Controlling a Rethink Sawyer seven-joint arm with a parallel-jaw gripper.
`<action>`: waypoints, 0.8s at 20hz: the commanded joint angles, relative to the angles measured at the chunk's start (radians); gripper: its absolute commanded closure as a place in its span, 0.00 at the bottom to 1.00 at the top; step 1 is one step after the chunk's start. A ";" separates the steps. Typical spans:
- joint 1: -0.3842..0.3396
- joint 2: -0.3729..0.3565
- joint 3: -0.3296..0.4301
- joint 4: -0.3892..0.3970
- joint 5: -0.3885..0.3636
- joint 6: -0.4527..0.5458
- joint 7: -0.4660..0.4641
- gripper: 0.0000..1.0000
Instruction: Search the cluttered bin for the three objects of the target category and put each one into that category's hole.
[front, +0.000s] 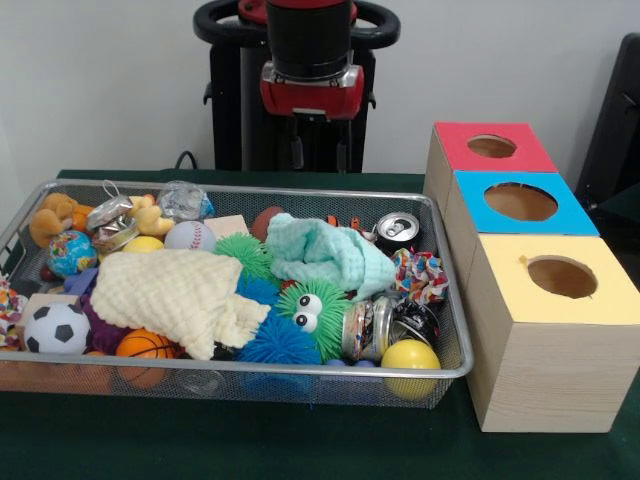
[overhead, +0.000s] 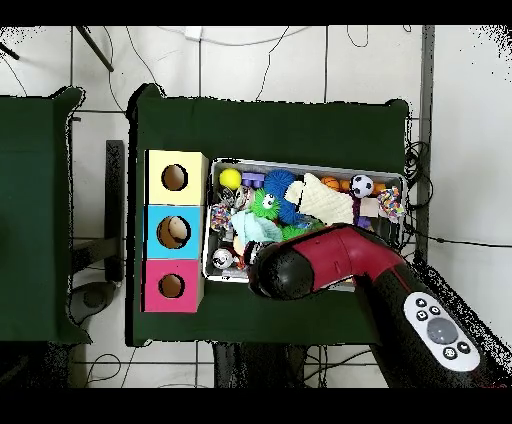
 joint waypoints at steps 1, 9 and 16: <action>-0.001 -0.059 0.086 -0.117 0.063 0.162 -0.277 0.00; -0.018 -0.072 0.120 -0.117 -0.011 0.020 -0.275 0.00; -0.001 -0.149 0.116 -0.123 -0.067 -0.093 -0.188 0.00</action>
